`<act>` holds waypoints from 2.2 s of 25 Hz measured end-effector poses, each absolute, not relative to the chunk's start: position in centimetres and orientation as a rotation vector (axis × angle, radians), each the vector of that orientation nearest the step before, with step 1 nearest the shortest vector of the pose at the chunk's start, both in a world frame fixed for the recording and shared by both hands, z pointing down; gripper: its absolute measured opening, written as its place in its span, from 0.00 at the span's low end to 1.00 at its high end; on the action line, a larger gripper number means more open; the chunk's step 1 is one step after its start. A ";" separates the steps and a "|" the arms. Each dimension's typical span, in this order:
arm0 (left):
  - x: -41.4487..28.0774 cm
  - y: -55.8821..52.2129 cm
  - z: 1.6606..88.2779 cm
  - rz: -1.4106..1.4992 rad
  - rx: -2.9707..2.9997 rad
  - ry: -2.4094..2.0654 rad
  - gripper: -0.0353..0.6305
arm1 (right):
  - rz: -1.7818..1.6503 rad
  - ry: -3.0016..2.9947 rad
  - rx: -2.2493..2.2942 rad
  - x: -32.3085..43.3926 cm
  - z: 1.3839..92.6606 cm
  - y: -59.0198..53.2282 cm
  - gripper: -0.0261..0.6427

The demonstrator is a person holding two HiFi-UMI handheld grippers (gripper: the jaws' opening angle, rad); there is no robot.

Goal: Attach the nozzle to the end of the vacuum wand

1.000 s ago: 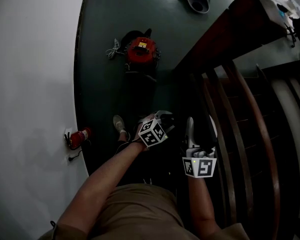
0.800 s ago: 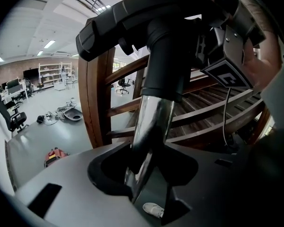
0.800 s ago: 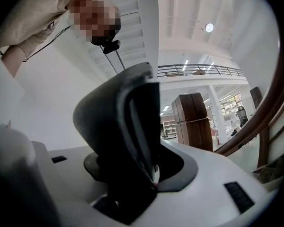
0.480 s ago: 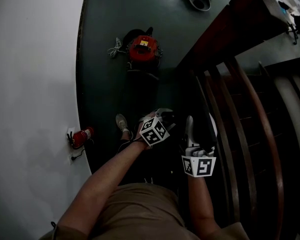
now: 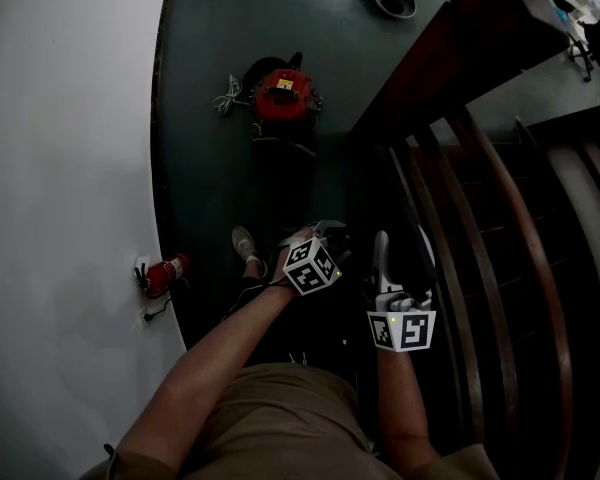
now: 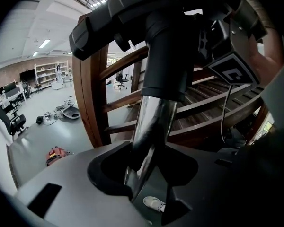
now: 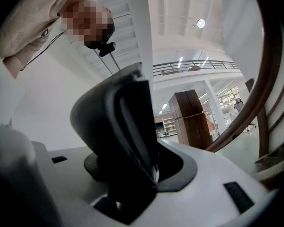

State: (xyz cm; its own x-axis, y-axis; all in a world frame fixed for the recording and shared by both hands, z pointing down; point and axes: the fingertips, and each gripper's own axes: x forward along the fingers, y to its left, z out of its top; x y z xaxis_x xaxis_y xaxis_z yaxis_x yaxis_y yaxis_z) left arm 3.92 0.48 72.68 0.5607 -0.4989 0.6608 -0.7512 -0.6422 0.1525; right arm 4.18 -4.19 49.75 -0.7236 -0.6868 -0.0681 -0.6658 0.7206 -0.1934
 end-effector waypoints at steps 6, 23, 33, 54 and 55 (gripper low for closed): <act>5.3 1.4 73.1 0.858 2.397 -0.965 0.31 | -0.213 2.818 -1.097 3.0 50.7 -5.6 0.34; 4.2 1.5 72.7 0.818 2.377 -0.984 0.31 | -0.233 2.665 -1.228 4.2 50.6 -6.0 0.33; 3.2 0.7 72.5 0.808 2.372 -0.958 0.32 | -0.161 2.734 -1.141 3.3 49.4 -3.9 0.33; 2.4 -1.6 72.5 1.002 2.465 -0.839 0.28 | -0.224 2.753 -1.182 2.5 49.7 -6.3 0.33; 2.6 -1.5 72.5 1.009 2.472 -0.827 0.28 | -0.236 2.767 -1.185 2.4 49.8 -6.6 0.33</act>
State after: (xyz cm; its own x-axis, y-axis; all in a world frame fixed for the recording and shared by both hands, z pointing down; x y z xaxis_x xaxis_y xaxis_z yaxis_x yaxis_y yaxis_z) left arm 2.58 -1.54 72.53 0.5772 -0.3852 0.7200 -0.6302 -0.7709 0.0928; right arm 2.44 -6.61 49.77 -0.6856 -0.7262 -0.0505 -0.7073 0.6809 -0.1902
